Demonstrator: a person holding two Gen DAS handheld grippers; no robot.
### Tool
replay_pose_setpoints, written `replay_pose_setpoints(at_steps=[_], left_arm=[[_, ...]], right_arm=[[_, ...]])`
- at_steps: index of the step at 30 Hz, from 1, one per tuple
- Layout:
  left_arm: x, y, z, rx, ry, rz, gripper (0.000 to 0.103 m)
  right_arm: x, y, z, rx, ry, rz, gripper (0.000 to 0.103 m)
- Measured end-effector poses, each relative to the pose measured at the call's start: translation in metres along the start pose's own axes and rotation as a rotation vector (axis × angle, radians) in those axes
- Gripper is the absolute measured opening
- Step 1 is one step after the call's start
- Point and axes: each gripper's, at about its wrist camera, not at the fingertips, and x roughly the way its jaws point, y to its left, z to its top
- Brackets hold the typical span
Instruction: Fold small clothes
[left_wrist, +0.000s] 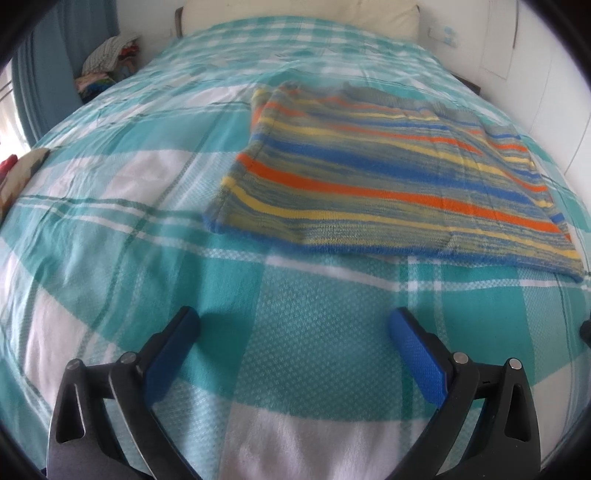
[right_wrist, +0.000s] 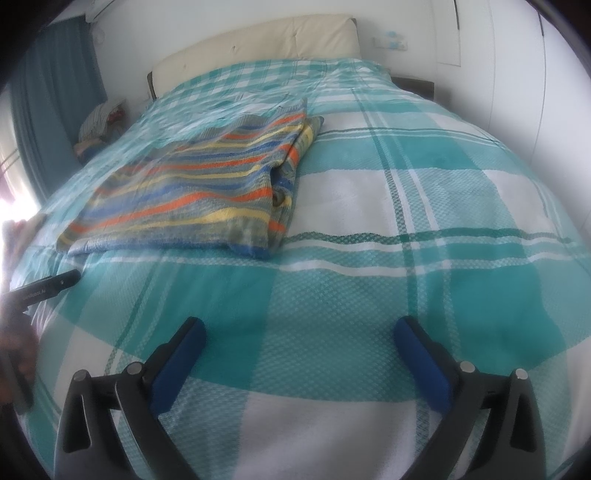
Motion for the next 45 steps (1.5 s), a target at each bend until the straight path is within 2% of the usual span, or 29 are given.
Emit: replay_pose_setpoints(at_steps=[2, 4, 5, 7, 10, 11, 13, 14, 15, 17, 19, 20, 21, 22, 23, 25, 28, 31, 34, 38, 41, 43, 45], left_arm=[[-0.027, -0.012, -0.005, 0.064, -0.094, 0.01, 0.1], [-0.051, -0.038, -0.01, 0.195, -0.203, -0.059, 0.101], [-0.057, -0.055, -0.01, 0.267, -0.225, -0.103, 0.101], [-0.06, -0.095, -0.009, 0.399, -0.233, -0.197, 0.101], [-0.048, -0.155, -0.007, 0.563, -0.217, -0.303, 0.101], [-0.041, -0.174, -0.007, 0.611, -0.215, -0.316, 0.1], [-0.024, -0.205, -0.004, 0.681, -0.2, -0.313, 0.092], [-0.016, -0.218, -0.002, 0.707, -0.177, -0.318, 0.085], [-0.011, -0.227, 0.001, 0.72, -0.164, -0.331, 0.083], [-0.007, -0.238, 0.008, 0.73, -0.179, -0.352, 0.083], [-0.007, -0.246, 0.012, 0.75, -0.188, -0.387, 0.074], [-0.007, -0.248, 0.012, 0.767, -0.191, -0.407, 0.06], [-0.006, -0.25, 0.013, 0.781, -0.185, -0.429, 0.038], [-0.005, -0.251, 0.014, 0.785, -0.172, -0.454, 0.026], [-0.005, -0.249, 0.015, 0.776, -0.17, -0.469, 0.008], [-0.011, -0.235, 0.022, 0.714, -0.192, -0.501, 0.006], [-0.029, -0.19, 0.033, 0.561, -0.237, -0.54, 0.005], [-0.043, -0.132, 0.042, 0.39, -0.251, -0.548, 0.005], [-0.051, -0.066, 0.041, 0.243, -0.244, -0.505, 0.003], [-0.035, 0.016, 0.037, 0.022, -0.17, -0.434, 0.003], [-0.021, 0.053, 0.027, -0.096, -0.136, -0.385, 0.003], [-0.013, 0.072, 0.023, -0.165, -0.115, -0.399, 0.003], [-0.009, 0.074, 0.023, -0.18, -0.115, -0.441, 0.005]], right_arm=[[-0.003, -0.001, 0.004, -0.003, 0.002, 0.014, 0.101], [-0.013, -0.004, 0.015, -0.014, -0.03, 0.045, 0.101], [-0.018, -0.009, 0.025, -0.01, -0.052, 0.06, 0.101], [-0.015, -0.02, 0.051, 0.019, -0.049, 0.116, 0.101], [0.016, -0.04, 0.094, 0.102, 0.059, 0.242, 0.1], [0.029, -0.045, 0.106, 0.13, 0.095, 0.284, 0.098], [0.056, -0.052, 0.128, 0.166, 0.158, 0.349, 0.087], [0.07, -0.054, 0.138, 0.175, 0.196, 0.37, 0.086], [0.085, -0.055, 0.147, 0.182, 0.224, 0.379, 0.08], [0.112, -0.055, 0.164, 0.199, 0.272, 0.402, 0.076], [0.134, -0.053, 0.181, 0.214, 0.277, 0.425, 0.072], [0.143, -0.052, 0.19, 0.228, 0.279, 0.445, 0.072], [0.154, -0.052, 0.197, 0.248, 0.282, 0.463, 0.069], [0.165, -0.052, 0.204, 0.272, 0.282, 0.466, 0.062], [0.174, -0.053, 0.209, 0.292, 0.283, 0.465, 0.056], [0.185, -0.052, 0.217, 0.291, 0.291, 0.42, 0.008], [0.173, -0.035, 0.229, 0.234, 0.254, 0.394, 0.008], [0.149, -0.002, 0.244, 0.153, 0.209, 0.417, 0.008], [0.139, 0.044, 0.263, 0.104, 0.19, 0.465, 0.008], [0.146, 0.133, 0.278, 0.008, 0.184, 0.506, 0.008], [0.168, 0.191, 0.272, -0.021, 0.219, 0.522, 0.008], [0.181, 0.223, 0.265, -0.032, 0.234, 0.529, 0.008], [0.192, 0.248, 0.259, -0.032, 0.248, 0.551, 0.008]])
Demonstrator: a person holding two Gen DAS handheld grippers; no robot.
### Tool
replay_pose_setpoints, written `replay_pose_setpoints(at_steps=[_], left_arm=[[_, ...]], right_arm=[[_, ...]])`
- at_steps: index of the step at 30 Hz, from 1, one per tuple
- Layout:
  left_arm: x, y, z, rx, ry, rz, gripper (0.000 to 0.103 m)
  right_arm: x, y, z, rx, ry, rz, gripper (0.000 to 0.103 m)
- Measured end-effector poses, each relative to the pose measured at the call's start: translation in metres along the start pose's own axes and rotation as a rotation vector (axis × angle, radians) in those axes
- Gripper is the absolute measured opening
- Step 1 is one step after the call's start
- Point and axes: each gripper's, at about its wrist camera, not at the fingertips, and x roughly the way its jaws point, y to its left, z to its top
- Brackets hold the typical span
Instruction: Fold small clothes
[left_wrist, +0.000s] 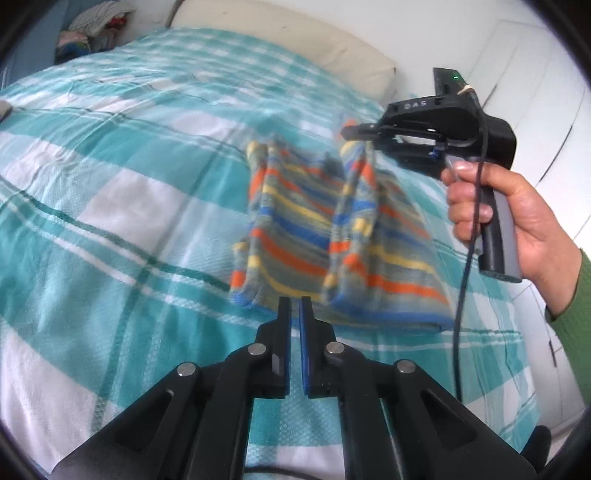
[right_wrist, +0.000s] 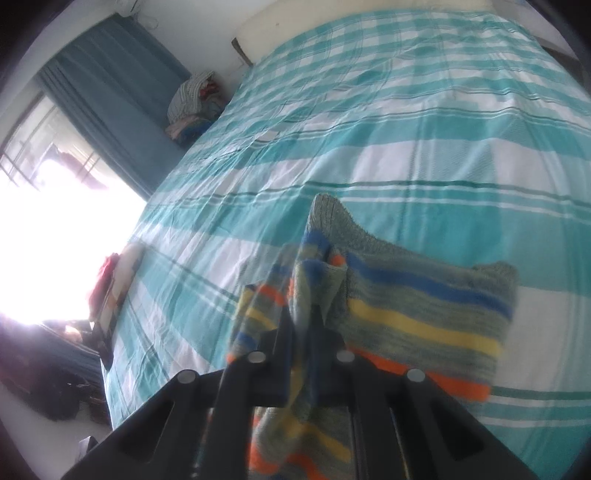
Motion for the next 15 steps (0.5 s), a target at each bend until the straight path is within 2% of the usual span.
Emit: replay_pose_setpoints(at_steps=[1, 2, 3, 5, 6, 8, 10, 11, 12, 13, 14, 15], left_arm=[[-0.001, 0.001, 0.001, 0.005, -0.005, -0.022, 0.008], [-0.001, 0.0, 0.004, 0.015, -0.004, -0.057, 0.026], [-0.001, 0.002, 0.007, 0.024, 0.0, -0.103, 0.057], [-0.003, -0.001, 0.015, 0.053, -0.032, -0.141, 0.08], [-0.003, -0.003, 0.019, 0.078, -0.051, -0.163, 0.08], [0.005, -0.013, 0.026, 0.131, -0.033, -0.201, 0.08], [0.024, -0.025, 0.034, 0.18, 0.021, -0.196, 0.078], [0.034, -0.031, 0.035, 0.207, 0.054, -0.183, 0.067], [0.043, -0.034, 0.037, 0.222, 0.085, -0.168, 0.038], [0.051, -0.035, 0.037, 0.213, 0.119, -0.157, 0.017], [0.056, -0.033, 0.038, 0.18, 0.153, -0.159, 0.006], [0.054, -0.028, 0.038, 0.14, 0.152, -0.159, 0.006]], right_arm=[[0.008, 0.007, -0.001, -0.003, 0.003, -0.002, 0.008], [0.01, 0.011, -0.001, -0.008, 0.004, 0.002, 0.008], [0.01, 0.013, -0.001, -0.016, 0.003, 0.005, 0.008], [0.001, 0.015, -0.002, -0.039, -0.011, 0.006, 0.008], [-0.004, 0.015, -0.002, -0.051, -0.018, 0.012, 0.008], [-0.016, 0.013, -0.003, -0.08, -0.031, 0.02, 0.008], [-0.026, 0.012, -0.002, -0.104, -0.042, 0.039, 0.008], [-0.03, 0.011, -0.002, -0.108, -0.046, 0.054, 0.008], [-0.033, 0.01, -0.001, -0.109, -0.05, 0.069, 0.008], [-0.036, 0.011, 0.0, -0.11, -0.051, 0.087, 0.008], [-0.037, 0.012, 0.0, -0.116, -0.052, 0.101, 0.008], [-0.036, 0.015, 0.0, -0.125, -0.052, 0.102, 0.008]])
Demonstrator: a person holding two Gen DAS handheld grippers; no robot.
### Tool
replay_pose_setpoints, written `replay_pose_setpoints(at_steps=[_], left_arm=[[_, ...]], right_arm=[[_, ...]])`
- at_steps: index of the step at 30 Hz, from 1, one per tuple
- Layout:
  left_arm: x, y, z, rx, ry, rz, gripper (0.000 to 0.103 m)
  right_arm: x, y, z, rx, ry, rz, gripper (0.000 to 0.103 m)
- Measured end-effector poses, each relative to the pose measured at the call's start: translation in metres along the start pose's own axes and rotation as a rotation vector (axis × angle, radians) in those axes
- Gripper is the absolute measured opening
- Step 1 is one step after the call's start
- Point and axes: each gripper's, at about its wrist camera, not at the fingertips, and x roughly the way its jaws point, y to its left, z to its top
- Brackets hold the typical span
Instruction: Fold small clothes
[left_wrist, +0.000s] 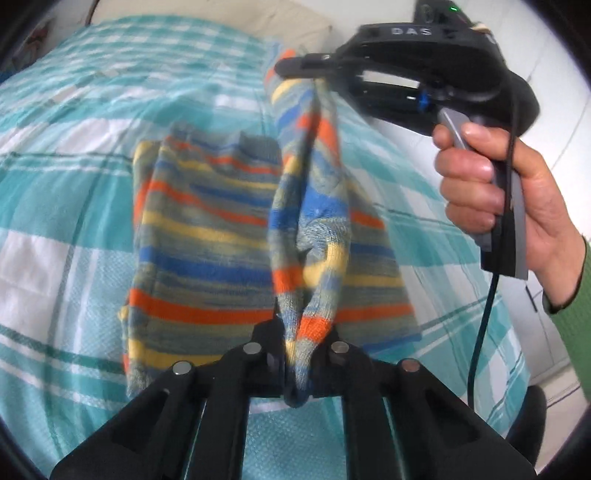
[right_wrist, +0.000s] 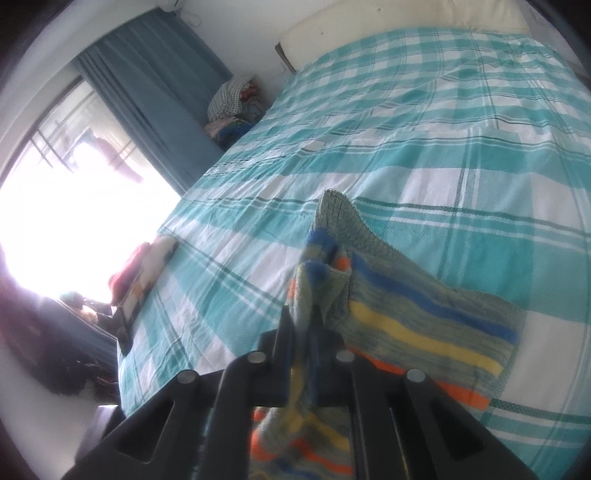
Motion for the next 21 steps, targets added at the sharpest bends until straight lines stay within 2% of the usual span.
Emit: replay_pose_setpoints(at_steps=[2, 5, 7, 8, 9, 10, 11, 12, 13, 14, 15, 16, 19, 21], left_arm=[[-0.015, 0.005, -0.004, -0.038, -0.027, 0.011, 0.006], [-0.031, 0.017, -0.011, -0.089, -0.04, 0.067, 0.007], [-0.025, 0.035, -0.011, -0.148, 0.006, 0.125, 0.019], [-0.019, 0.045, -0.011, -0.175, 0.035, 0.139, 0.022], [-0.018, 0.052, -0.012, -0.197, 0.047, 0.12, 0.022], [-0.021, 0.056, -0.013, -0.211, 0.047, 0.098, 0.022], [-0.027, 0.055, -0.012, -0.207, 0.043, 0.107, 0.023], [-0.035, 0.051, -0.014, -0.183, 0.033, 0.126, 0.029], [-0.041, 0.046, -0.013, -0.156, 0.018, 0.143, 0.036], [-0.047, 0.041, -0.012, -0.134, 0.001, 0.162, 0.058], [-0.052, 0.037, -0.011, -0.115, -0.023, 0.178, 0.074], [-0.056, 0.033, -0.011, -0.097, -0.047, 0.19, 0.077], [-0.045, 0.034, -0.008, -0.077, -0.041, 0.254, 0.075], [-0.029, 0.046, -0.003, -0.104, -0.006, 0.33, 0.058]], right_arm=[[0.006, 0.005, 0.0, -0.015, 0.008, -0.014, 0.008], [0.026, 0.013, 0.0, -0.03, 0.022, -0.005, 0.008], [0.049, 0.02, -0.003, -0.037, 0.035, -0.016, 0.009], [0.06, 0.022, -0.006, -0.039, 0.043, -0.05, 0.011], [0.071, 0.022, -0.01, -0.029, 0.055, -0.077, 0.019], [0.079, 0.02, -0.014, -0.001, 0.073, -0.091, 0.037], [0.08, 0.016, -0.018, 0.029, 0.077, -0.092, 0.045], [0.075, 0.014, -0.022, 0.049, 0.063, -0.081, 0.049], [0.067, 0.011, -0.026, 0.057, 0.045, -0.07, 0.049], [0.055, 0.007, -0.03, 0.057, 0.028, -0.068, 0.049], [0.042, 0.004, -0.034, 0.049, 0.016, -0.073, 0.049], [0.03, 0.002, -0.038, 0.033, 0.01, -0.087, 0.049], [-0.007, 0.004, -0.061, -0.062, 0.021, -0.136, 0.049], [-0.025, 0.012, -0.088, -0.118, 0.039, -0.115, 0.049]])
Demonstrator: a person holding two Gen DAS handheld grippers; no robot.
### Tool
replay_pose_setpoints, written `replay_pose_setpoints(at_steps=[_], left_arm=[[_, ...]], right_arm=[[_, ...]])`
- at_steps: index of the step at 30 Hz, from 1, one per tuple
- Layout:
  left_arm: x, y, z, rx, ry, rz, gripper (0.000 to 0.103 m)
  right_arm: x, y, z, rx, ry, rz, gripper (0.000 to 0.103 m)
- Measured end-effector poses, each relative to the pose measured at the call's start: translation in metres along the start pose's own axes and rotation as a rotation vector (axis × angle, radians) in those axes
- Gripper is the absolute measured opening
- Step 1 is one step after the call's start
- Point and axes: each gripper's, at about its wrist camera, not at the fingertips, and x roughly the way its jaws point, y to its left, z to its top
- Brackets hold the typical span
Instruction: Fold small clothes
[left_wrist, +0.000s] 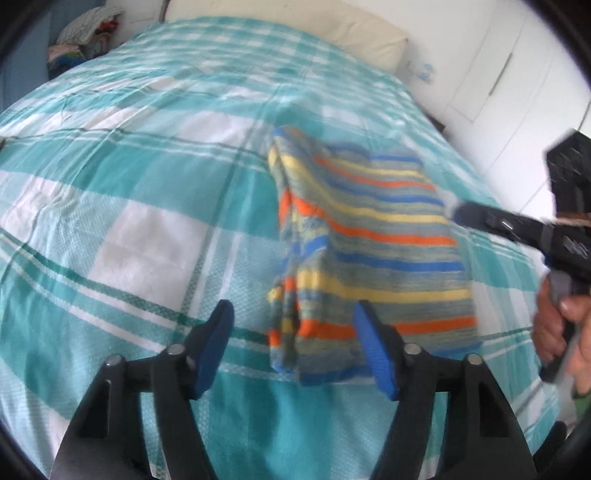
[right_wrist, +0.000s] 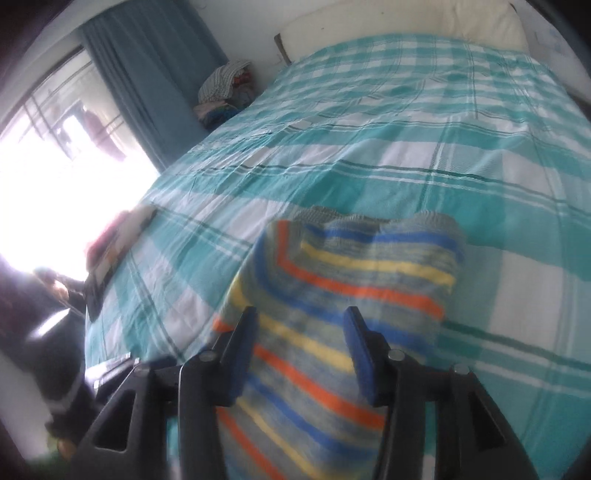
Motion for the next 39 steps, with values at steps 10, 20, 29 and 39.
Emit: replay_pose_setpoints(at_steps=[10, 20, 29, 39], left_arm=[[-0.011, 0.015, 0.012, -0.013, 0.023, 0.027, 0.062], [0.061, 0.005, 0.07, 0.029, 0.102, 0.084, 0.074], [0.01, 0.043, 0.06, -0.052, 0.011, -0.123, 0.085], [0.072, 0.01, 0.083, 0.006, 0.094, -0.152, 0.076]], right_arm=[[0.001, 0.009, -0.087, -0.017, 0.073, -0.049, 0.042], [0.024, -0.017, 0.003, 0.018, 0.002, -0.132, 0.042], [0.001, -0.037, -0.029, 0.151, -0.04, -0.092, 0.067], [0.016, -0.099, -0.028, 0.43, -0.112, 0.036, 0.079]])
